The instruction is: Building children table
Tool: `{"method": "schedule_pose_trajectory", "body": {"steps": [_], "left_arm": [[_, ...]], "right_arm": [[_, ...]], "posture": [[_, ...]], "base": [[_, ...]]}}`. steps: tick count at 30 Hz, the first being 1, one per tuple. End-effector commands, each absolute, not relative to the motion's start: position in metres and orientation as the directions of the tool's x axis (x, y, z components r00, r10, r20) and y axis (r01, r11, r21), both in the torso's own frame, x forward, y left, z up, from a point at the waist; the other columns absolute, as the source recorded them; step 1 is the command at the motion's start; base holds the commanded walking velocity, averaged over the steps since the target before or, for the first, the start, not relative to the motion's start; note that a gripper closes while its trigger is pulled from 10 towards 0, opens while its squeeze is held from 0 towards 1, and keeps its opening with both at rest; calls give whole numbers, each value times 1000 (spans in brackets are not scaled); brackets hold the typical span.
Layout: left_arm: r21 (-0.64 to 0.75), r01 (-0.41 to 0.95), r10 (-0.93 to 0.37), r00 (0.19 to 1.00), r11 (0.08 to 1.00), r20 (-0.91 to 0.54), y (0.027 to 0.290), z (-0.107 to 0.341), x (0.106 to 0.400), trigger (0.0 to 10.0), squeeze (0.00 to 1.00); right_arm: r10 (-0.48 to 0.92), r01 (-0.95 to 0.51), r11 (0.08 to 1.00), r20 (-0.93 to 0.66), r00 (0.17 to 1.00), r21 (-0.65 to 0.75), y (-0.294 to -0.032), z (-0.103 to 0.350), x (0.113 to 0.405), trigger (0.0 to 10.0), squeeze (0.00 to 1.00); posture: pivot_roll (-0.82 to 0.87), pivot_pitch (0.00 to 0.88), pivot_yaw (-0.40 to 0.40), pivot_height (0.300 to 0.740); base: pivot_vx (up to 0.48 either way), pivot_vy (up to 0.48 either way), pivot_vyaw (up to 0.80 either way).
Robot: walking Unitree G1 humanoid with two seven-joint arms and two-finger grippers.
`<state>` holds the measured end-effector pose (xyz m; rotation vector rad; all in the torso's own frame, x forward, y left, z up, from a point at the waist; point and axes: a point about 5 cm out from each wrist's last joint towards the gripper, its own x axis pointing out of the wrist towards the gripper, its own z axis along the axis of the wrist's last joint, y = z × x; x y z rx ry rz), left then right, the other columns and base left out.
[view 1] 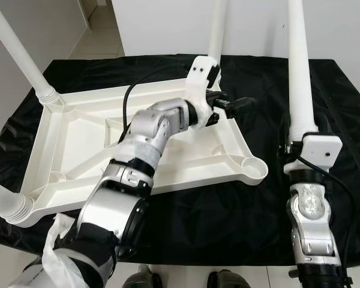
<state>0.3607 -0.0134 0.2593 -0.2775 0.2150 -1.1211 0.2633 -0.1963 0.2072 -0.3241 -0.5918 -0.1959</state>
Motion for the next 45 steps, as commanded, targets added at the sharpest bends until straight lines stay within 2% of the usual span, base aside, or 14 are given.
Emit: {"method": "schedule_pose_trajectory", "body": {"steps": [1,4,5,7,11,16,29,40,41,44,45], "left_arm": [[-377,920,-989,137,105,58,-18,265,347,10000,0],[-423,903,-989,116,69,87,-19,272,346,10000,0],[-444,895,-990,88,29,112,-20,279,344,10000,0],[-446,895,-990,80,21,114,-19,281,344,10000,0],[-478,878,-989,83,14,125,-18,285,346,10000,0],[-548,836,-977,82,-41,198,-14,304,347,10000,0],[-556,824,-959,60,-108,276,-20,330,346,10000,0],[-557,829,-945,140,-50,294,-20,344,356,10000,0],[-560,828,-941,192,3,278,-21,346,360,10000,0],[-557,830,-939,212,28,270,-21,347,362,10000,0],[-556,829,-930,251,64,268,-20,351,366,10000,0]], "right_arm": [[-65,275,927,615,786,-254,-193,220,263,10000,0],[-37,262,928,634,772,-264,-189,226,264,10000,0],[-5,250,925,650,760,-285,-185,232,265,10000,0],[8,245,923,654,757,-295,-183,234,265,10000,0],[44,232,917,660,750,-324,-178,237,265,10000,0],[111,210,899,664,740,-384,-167,242,265,10000,0],[233,183,845,655,719,-502,-149,245,266,10000,0],[282,146,824,618,734,-548,-138,236,266,10000,0],[296,133,819,610,735,-558,-135,234,265,10000,0],[301,127,819,607,735,-560,-134,233,265,10000,0],[310,117,817,601,737,-565,-132,231,265,10000,0]], "posture": [[-96,21,81,740],[-96,21,82,740],[-92,21,82,740],[-90,19,82,740],[-90,19,82,740],[-88,16,82,740],[-90,15,80,740],[-89,12,79,740],[-85,13,75,740],[-85,13,75,740],[-85,13,74,740]], "base": [[0,0,0],[0,0,0],[0,0,0],[0,0,0],[0,0,0],[0,0,0],[0,0,0],[0,0,0],[0,0,0],[0,0,0],[0,0,0]]}}
